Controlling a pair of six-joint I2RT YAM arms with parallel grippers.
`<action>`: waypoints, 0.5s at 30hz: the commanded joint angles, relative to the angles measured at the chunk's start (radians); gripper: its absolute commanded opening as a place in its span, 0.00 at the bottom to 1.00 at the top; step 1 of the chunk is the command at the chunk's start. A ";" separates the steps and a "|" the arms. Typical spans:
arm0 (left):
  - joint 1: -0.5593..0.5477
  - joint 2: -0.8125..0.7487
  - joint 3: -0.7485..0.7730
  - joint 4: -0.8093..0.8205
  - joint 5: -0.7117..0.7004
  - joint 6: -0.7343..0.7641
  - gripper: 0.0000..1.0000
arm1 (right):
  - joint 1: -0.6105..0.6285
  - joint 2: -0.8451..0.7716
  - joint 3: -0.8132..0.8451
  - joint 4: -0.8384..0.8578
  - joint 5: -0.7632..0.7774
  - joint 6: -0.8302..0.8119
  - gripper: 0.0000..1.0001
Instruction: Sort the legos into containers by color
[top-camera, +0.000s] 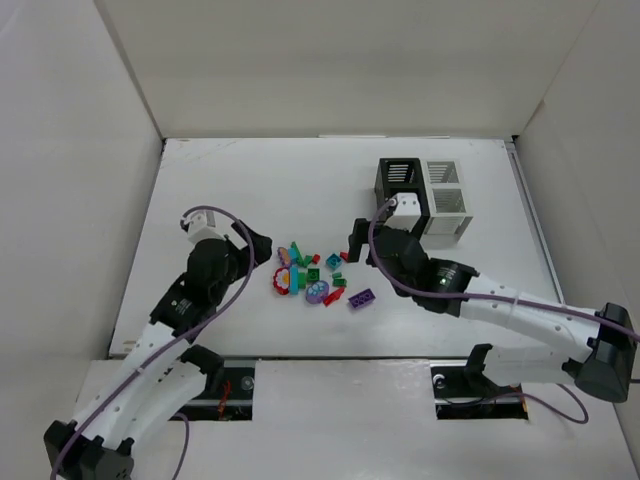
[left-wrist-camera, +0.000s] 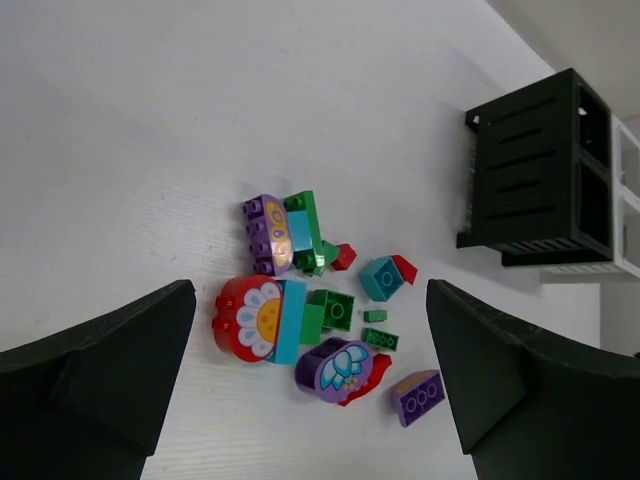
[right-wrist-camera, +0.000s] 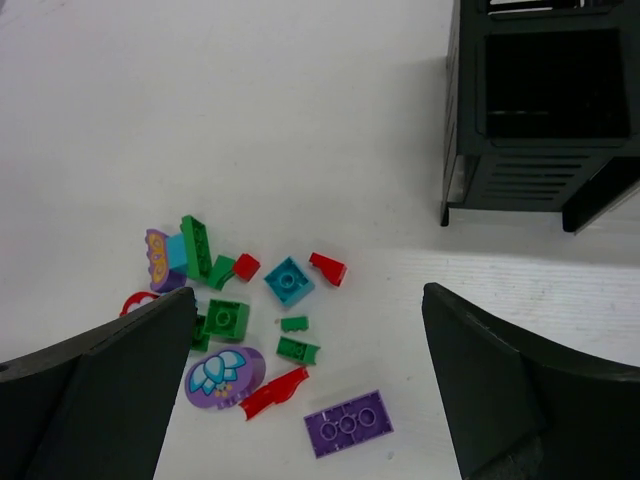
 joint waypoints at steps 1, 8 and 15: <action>-0.005 0.083 0.038 0.051 -0.026 0.023 1.00 | 0.005 0.010 0.050 0.039 0.078 -0.035 0.99; -0.005 0.431 0.145 0.063 -0.063 0.060 1.00 | 0.005 0.074 0.061 0.015 0.081 -0.013 0.99; 0.088 0.629 0.197 0.192 0.181 0.131 0.80 | -0.062 0.154 0.182 -0.149 -0.011 -0.061 0.99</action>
